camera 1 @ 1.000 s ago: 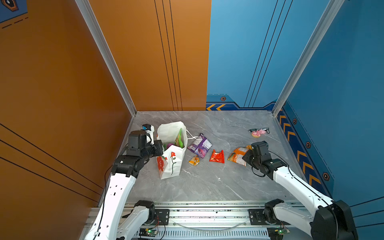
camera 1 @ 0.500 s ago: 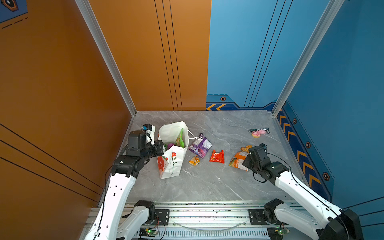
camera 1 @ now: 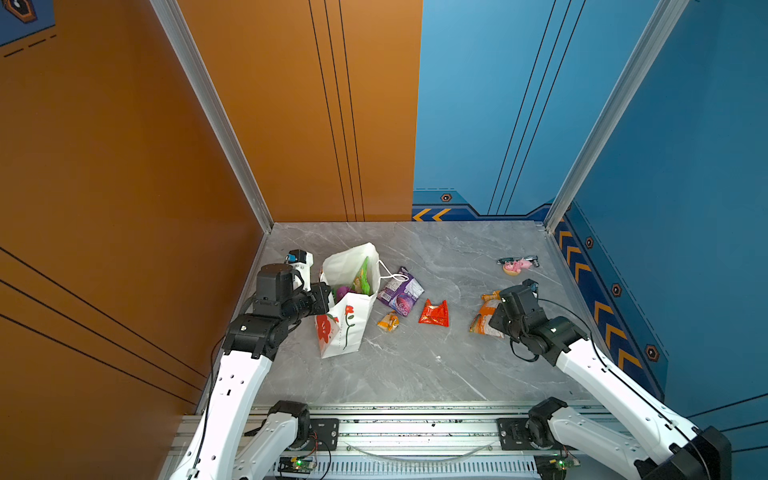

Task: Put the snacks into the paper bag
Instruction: 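Lift the orange Fox's bag and carry it toward the paper bag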

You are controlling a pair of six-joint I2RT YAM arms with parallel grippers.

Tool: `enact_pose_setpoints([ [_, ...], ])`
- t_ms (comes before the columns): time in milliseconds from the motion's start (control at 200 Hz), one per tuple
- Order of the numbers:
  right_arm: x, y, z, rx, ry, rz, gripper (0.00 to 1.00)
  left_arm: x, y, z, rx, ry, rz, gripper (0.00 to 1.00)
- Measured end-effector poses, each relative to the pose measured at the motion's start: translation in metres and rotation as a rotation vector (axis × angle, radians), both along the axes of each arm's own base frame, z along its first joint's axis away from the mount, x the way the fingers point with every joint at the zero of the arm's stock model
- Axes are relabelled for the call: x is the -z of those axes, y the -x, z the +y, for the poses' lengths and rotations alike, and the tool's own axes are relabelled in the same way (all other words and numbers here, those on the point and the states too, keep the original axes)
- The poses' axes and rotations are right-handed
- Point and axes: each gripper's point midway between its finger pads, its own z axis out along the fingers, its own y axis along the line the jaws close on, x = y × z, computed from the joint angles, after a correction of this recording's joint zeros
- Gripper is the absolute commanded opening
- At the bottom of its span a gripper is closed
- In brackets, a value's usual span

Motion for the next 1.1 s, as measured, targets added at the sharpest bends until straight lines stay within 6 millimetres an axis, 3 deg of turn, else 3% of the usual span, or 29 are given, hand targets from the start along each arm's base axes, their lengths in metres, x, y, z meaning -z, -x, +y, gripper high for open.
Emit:
enact_pose_setpoints([
  [300,-0.069,-0.017,0.018,-0.059,0.006,-0.139,0.00,-0.005,0.008,-0.012,0.057,0.001,-0.024,0.00],
  [636,-0.137,-0.024,0.055,-0.189,0.016,-0.271,0.00,-0.007,0.010,-0.015,0.075,0.002,-0.033,0.00],
  [801,-0.166,-0.024,0.078,-0.267,0.017,-0.327,0.00,-0.007,0.010,-0.015,0.077,-0.001,-0.035,0.00],
  [1101,-0.222,-0.006,0.140,-0.460,0.034,-0.447,0.00,-0.007,0.010,-0.015,0.077,-0.002,-0.035,0.00],
])
